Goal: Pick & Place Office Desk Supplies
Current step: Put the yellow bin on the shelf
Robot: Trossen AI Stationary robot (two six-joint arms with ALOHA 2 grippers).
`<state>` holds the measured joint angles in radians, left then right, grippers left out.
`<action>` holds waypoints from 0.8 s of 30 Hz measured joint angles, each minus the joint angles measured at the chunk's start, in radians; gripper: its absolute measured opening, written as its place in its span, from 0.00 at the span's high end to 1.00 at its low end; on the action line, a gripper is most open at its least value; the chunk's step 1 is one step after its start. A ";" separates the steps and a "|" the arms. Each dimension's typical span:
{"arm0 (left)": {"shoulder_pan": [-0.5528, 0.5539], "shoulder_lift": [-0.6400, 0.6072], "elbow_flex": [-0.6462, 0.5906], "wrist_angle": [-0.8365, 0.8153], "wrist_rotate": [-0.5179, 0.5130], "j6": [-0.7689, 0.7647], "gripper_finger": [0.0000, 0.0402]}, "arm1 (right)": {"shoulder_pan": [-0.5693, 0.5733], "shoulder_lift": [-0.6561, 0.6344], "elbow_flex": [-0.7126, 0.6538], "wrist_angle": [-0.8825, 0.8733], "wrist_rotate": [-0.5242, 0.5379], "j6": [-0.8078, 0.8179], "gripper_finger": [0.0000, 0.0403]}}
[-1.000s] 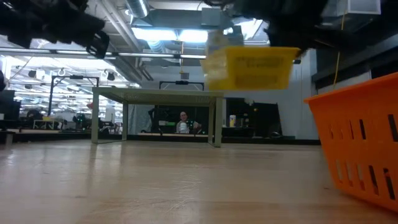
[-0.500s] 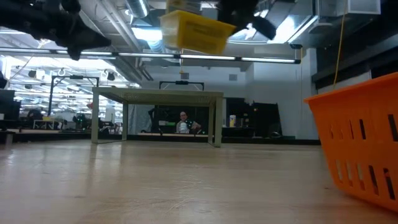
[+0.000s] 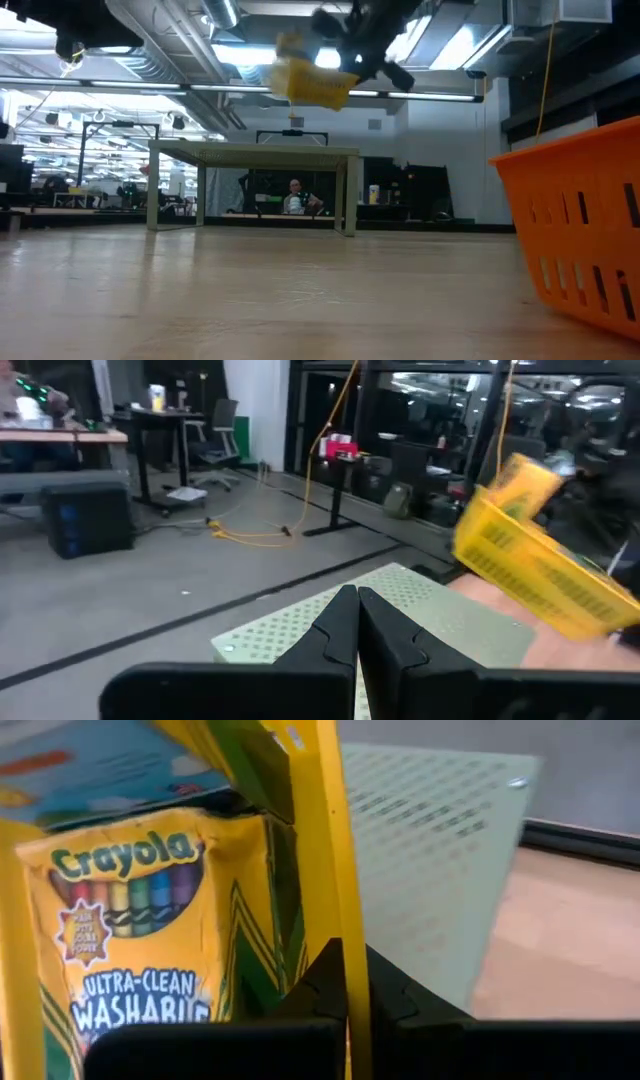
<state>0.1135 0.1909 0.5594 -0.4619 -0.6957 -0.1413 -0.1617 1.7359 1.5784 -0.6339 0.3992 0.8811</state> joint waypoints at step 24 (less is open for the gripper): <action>0.000 0.003 -0.014 -0.067 -0.017 0.015 0.99 | -0.261 0.123 -0.001 0.116 -0.328 0.096 1.00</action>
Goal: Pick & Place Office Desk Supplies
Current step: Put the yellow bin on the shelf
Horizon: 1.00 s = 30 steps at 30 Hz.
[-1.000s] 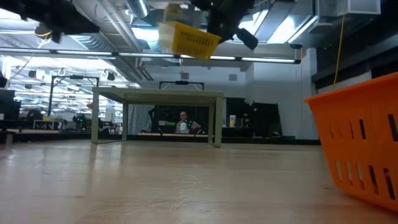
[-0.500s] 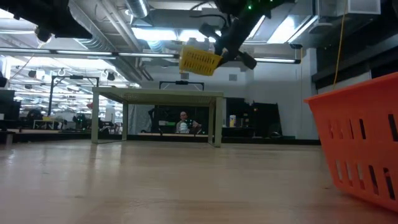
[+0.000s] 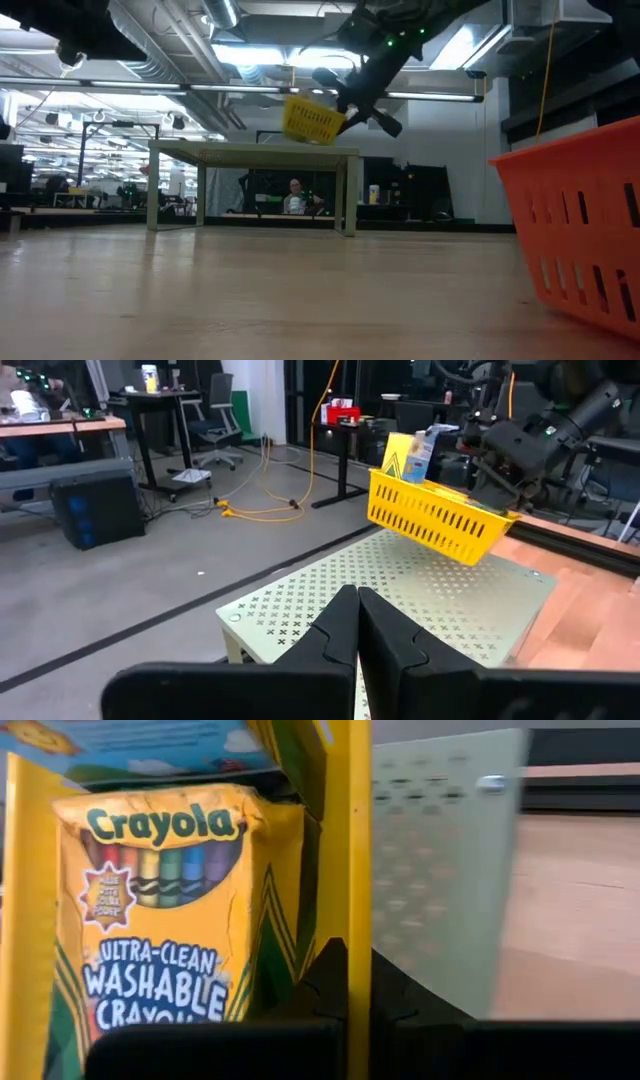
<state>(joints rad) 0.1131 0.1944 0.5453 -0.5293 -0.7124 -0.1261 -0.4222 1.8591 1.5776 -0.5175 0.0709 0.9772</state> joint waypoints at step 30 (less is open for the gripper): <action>0.000 0.000 0.000 0.000 0.036 0.010 0.99 | 0.035 0.033 0.117 -0.277 0.037 0.086 1.00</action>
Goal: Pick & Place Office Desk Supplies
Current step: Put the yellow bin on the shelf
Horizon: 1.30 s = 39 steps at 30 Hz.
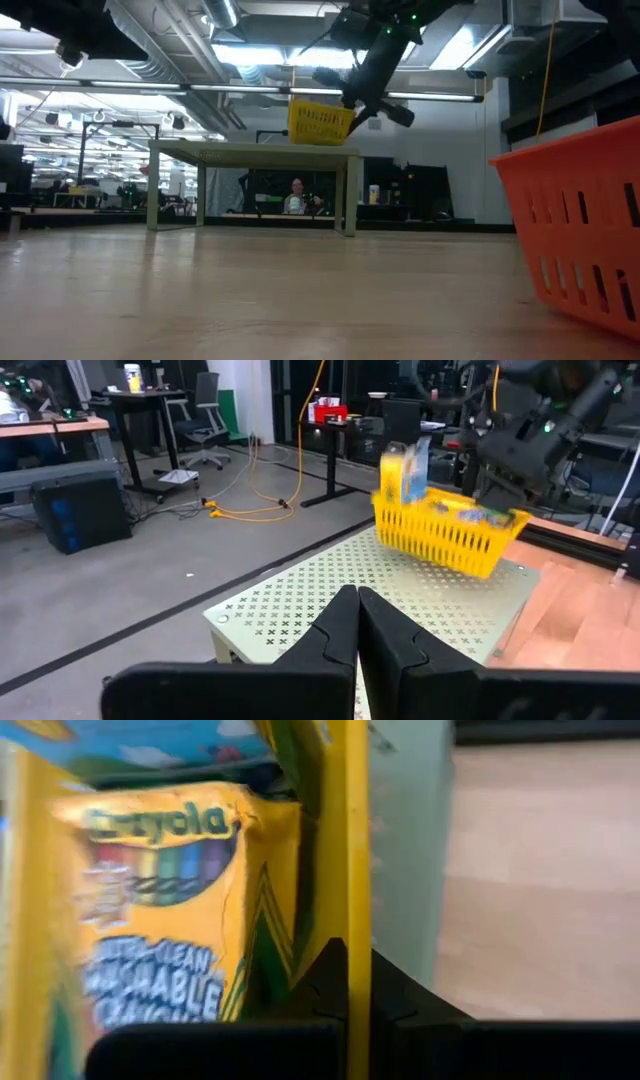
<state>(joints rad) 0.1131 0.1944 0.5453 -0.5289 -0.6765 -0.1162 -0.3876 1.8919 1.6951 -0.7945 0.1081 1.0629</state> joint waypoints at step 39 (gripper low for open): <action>0.000 0.000 0.000 -0.001 0.002 -0.003 0.99 | 0.010 0.067 0.142 -0.218 0.040 0.004 0.96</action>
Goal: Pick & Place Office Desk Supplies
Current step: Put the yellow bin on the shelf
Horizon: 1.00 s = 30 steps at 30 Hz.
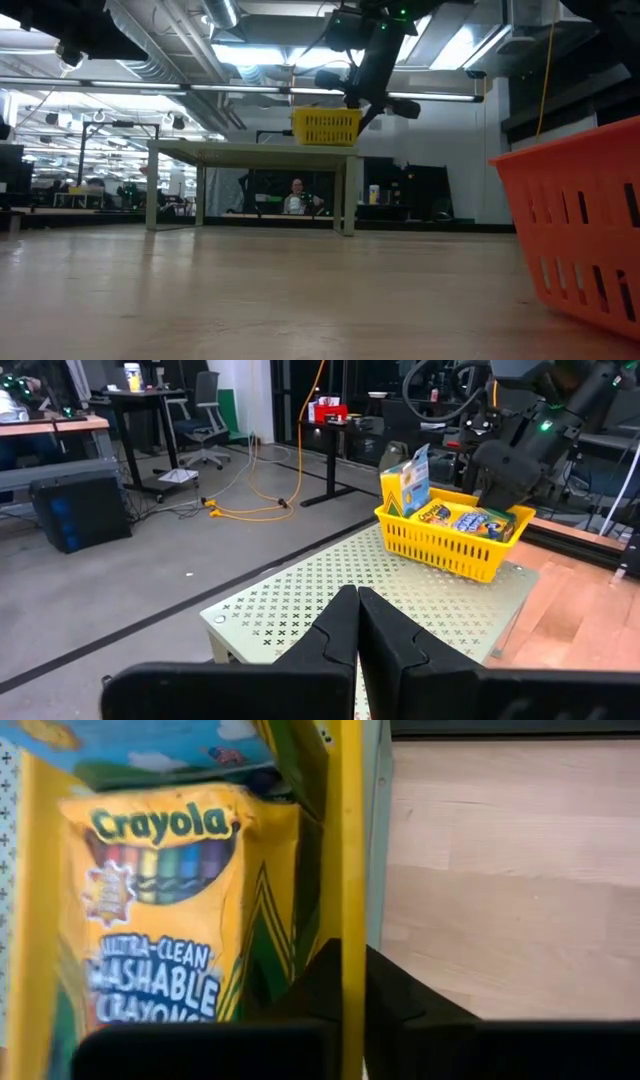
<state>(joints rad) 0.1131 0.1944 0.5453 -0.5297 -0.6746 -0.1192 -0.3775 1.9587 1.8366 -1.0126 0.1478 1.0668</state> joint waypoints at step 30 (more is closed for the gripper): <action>0.000 0.000 0.000 0.000 0.021 0.000 0.99 | 0.006 -0.002 0.001 0.082 -0.052 -0.002 0.70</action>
<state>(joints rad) 0.1134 0.1944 0.5457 -0.5293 -0.6533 -0.1192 -0.3710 1.9568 1.8378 -0.9303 0.0954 1.0649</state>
